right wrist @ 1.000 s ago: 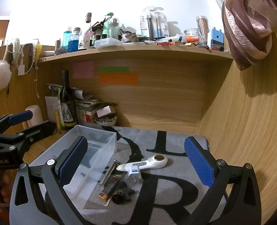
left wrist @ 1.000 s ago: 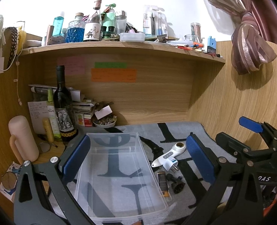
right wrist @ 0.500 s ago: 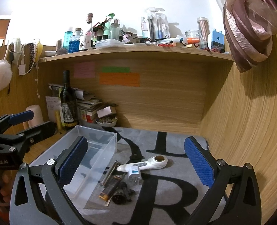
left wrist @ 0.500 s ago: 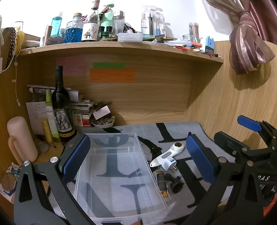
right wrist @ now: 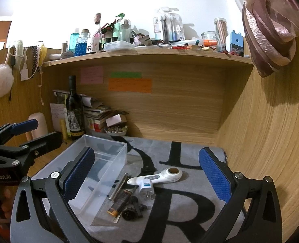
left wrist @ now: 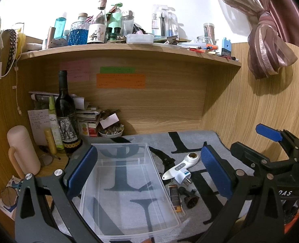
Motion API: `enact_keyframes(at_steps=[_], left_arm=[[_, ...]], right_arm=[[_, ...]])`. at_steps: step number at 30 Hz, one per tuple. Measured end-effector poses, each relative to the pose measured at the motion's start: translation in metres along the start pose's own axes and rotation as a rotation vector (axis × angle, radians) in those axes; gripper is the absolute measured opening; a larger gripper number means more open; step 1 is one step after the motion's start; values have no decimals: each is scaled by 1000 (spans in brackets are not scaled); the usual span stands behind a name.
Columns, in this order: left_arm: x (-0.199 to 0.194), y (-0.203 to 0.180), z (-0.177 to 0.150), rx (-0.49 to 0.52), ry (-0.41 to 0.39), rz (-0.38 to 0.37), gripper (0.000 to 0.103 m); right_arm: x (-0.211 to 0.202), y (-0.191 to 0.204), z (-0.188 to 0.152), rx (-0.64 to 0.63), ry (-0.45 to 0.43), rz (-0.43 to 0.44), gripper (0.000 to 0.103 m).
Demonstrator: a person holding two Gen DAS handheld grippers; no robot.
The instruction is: Organize rigid objects
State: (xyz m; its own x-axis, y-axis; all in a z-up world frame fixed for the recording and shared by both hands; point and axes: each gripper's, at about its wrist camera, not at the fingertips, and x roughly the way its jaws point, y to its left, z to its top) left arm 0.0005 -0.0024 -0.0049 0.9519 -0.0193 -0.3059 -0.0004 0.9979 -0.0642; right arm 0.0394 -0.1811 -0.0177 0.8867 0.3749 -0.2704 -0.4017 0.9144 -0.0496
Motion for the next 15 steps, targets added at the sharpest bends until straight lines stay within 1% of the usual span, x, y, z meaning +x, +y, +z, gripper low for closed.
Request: enact_keyframes(at_steps=[15], left_arm=[[2, -1, -1, -4, 6, 0, 103]], right_arm=[[2, -1, 0, 11, 7, 12, 103]])
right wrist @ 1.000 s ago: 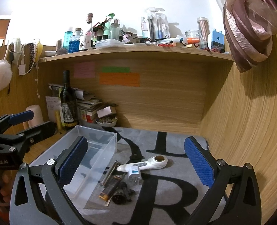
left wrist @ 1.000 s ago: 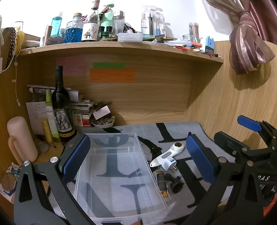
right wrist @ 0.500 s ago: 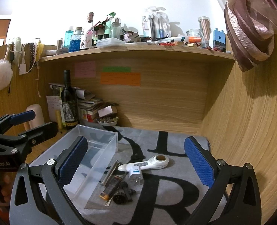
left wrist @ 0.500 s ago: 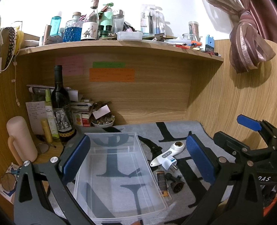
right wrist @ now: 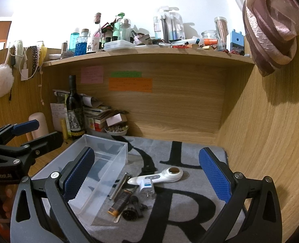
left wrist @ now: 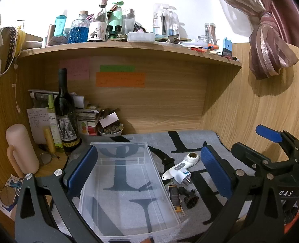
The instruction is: Organize rigid objects
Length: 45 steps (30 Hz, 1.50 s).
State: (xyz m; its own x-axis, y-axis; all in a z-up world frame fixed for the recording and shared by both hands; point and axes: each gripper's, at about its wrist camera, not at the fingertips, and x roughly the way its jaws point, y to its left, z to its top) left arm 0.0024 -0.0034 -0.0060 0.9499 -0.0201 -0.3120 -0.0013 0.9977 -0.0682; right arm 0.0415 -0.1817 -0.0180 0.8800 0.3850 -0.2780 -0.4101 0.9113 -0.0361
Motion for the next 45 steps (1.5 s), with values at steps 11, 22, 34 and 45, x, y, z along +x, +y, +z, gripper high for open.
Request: enact_keyframes(at_steps=[11, 22, 34, 45], left_arm=[[20, 30, -5, -31, 56, 15, 103], [67, 111, -15, -52, 260, 179, 69], [122, 144, -61, -113, 577, 63, 32], [135, 136, -68, -87, 601, -3, 14]], right_arm=[[25, -5, -4, 30, 51, 15, 103], [68, -23, -12, 18, 184, -1, 89], [133, -43, -39, 52, 420, -45, 71], [192, -56, -63, 162, 607, -50, 63]])
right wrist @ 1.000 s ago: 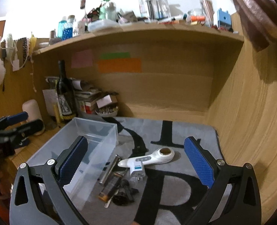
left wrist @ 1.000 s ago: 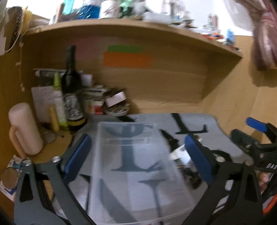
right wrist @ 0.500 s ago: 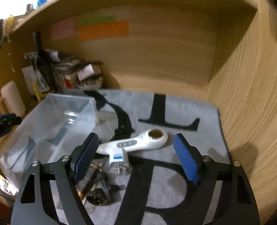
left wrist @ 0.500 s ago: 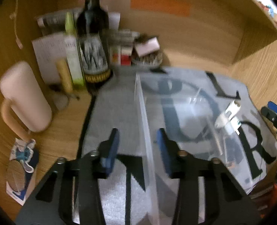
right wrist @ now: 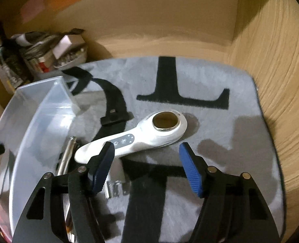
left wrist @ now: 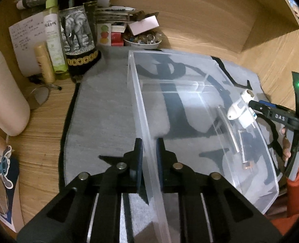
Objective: Organize rigid objects
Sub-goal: 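Grasp the box wall with the left tool while the right tool grasps the white device, then carry the white device into the clear box and open the right tool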
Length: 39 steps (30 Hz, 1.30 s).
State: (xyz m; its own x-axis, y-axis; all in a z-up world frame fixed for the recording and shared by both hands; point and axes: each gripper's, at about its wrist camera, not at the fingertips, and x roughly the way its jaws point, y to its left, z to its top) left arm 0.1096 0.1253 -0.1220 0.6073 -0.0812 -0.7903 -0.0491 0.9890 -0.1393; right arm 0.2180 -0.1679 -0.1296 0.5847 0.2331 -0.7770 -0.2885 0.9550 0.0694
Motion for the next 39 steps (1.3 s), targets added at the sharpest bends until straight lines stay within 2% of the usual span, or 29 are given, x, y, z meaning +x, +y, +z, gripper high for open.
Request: enact_keyframes(at_steps=[5, 13, 16, 18, 22, 29, 39], left_arm=[[0, 1, -1, 6, -11, -7, 14], [-1, 2, -2, 15, -22, -20, 14], [-1, 2, -3, 16, -23, -23, 14], [-1, 2, -2, 17, -25, -21, 14], [-1, 0, -2, 21, -29, -14, 14], [1, -2, 0, 22, -25, 4, 13], [3, -2, 0, 8, -26, 26, 12]], right_arm=[[23, -4, 10, 63, 64, 27, 63], [52, -5, 27, 125, 109, 83, 64], [62, 3, 32, 93, 115, 44, 64], [65, 12, 33, 46, 99, 16, 60], [65, 16, 35, 17, 79, 42, 40], [46, 19, 31, -20, -13, 42, 37], [-28, 30, 38, -70, -221, 55, 31]])
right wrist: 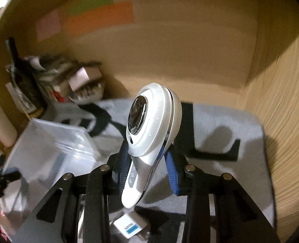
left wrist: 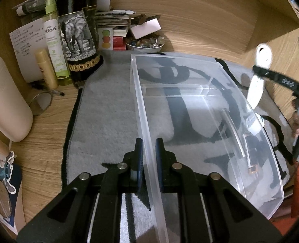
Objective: Organize rigid objects
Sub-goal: 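Carry the white device into the clear box and open the right tool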
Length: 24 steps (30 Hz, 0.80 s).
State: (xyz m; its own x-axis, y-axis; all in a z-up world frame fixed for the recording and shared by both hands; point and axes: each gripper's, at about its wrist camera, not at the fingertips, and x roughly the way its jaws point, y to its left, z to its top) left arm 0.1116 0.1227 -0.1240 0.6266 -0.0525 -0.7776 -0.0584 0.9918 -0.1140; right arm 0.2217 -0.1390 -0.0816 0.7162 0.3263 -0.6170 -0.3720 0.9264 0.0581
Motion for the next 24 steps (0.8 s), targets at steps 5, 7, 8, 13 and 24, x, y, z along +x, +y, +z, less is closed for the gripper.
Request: enact_keyframes(at_steps=[5, 7, 8, 13, 24], left_arm=[[0, 0, 0, 3, 0, 8, 12], [0, 0, 0, 5, 0, 11, 12], [0, 0, 0, 6, 0, 13, 12], [0, -1, 0, 7, -1, 14, 11], [-2, -1, -2, 14, -3, 15, 10]], right_arm=[[-39, 11, 9, -27, -83, 36, 31], [-53, 18, 12, -41, -111, 58, 31], [-57, 22, 13, -50, -119, 69, 31], [-76, 44, 17, -97, -158, 127, 31], [-58, 101, 1, -211, -67, 234, 31]])
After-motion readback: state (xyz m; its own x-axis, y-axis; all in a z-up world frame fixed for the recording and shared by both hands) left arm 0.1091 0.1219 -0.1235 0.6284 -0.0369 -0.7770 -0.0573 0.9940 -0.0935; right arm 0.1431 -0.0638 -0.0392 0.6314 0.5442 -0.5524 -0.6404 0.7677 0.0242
